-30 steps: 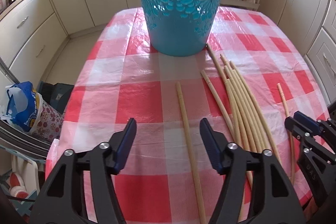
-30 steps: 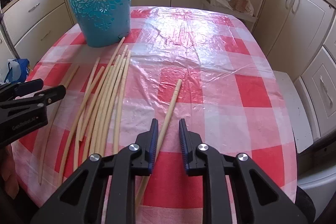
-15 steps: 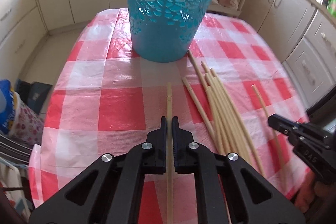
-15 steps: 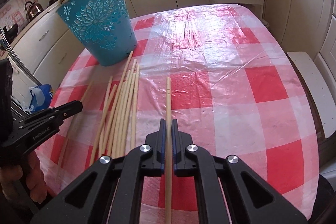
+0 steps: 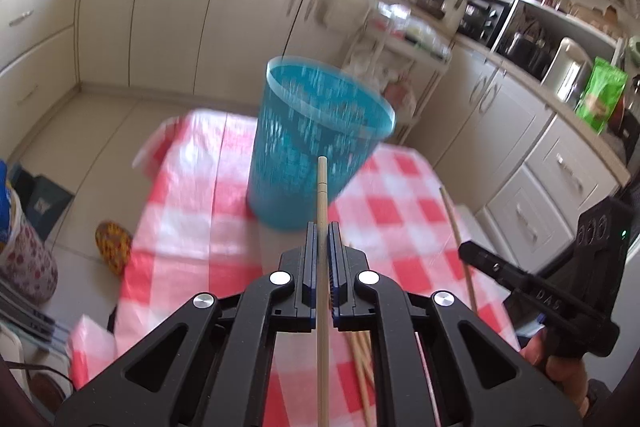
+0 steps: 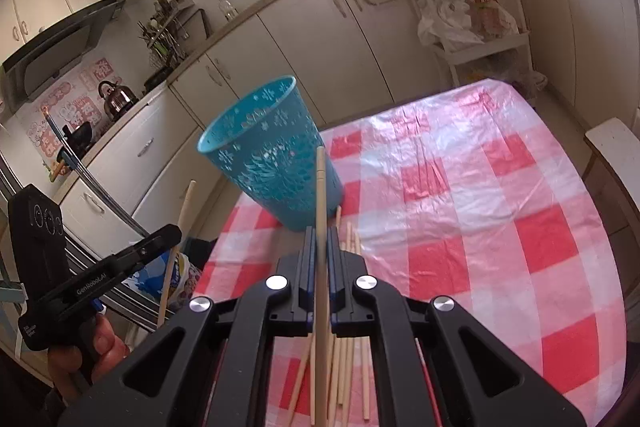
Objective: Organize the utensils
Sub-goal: 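Lift the stick with the right gripper over the teal basket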
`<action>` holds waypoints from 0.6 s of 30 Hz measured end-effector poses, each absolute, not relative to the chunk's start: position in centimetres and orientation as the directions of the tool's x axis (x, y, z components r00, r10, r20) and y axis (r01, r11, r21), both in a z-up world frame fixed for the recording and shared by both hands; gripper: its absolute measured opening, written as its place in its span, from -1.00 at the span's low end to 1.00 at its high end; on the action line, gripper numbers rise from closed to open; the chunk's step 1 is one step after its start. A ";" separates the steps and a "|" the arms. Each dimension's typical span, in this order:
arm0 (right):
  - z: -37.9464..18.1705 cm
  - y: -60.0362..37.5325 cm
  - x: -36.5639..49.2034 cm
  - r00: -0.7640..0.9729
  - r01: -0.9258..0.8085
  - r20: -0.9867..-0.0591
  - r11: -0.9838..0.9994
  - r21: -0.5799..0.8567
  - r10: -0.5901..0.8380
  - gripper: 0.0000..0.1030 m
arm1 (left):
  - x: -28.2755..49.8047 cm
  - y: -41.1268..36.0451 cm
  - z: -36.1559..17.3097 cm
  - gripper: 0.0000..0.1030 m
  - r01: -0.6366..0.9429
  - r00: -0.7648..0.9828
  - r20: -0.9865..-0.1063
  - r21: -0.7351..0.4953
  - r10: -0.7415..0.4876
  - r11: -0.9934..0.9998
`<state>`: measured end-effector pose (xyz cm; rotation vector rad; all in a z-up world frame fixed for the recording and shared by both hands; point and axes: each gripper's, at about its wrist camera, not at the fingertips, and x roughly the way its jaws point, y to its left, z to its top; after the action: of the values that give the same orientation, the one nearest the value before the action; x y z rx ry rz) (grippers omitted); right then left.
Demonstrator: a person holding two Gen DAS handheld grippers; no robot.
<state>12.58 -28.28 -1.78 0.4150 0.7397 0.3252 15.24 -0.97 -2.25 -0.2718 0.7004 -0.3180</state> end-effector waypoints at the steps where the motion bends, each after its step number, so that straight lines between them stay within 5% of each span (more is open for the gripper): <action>1: -1.2 -28.3 12.9 0.705 -0.148 -0.565 0.868 0.474 0.429 -0.88 | 15.6 -0.8 -1.2 -0.91 0.199 0.736 -0.563 -0.352 -0.377 0.915; 18: 10.4 -22.0 26.7 0.881 -0.260 -0.247 0.848 0.461 0.404 -0.88 | 26.3 -1.0 9.8 -0.91 0.214 0.919 -0.245 -0.351 -0.310 0.912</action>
<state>26.72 -22.00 10.44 0.4318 0.3456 0.3576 26.34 -0.97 9.84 -0.3249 0.3020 -0.2746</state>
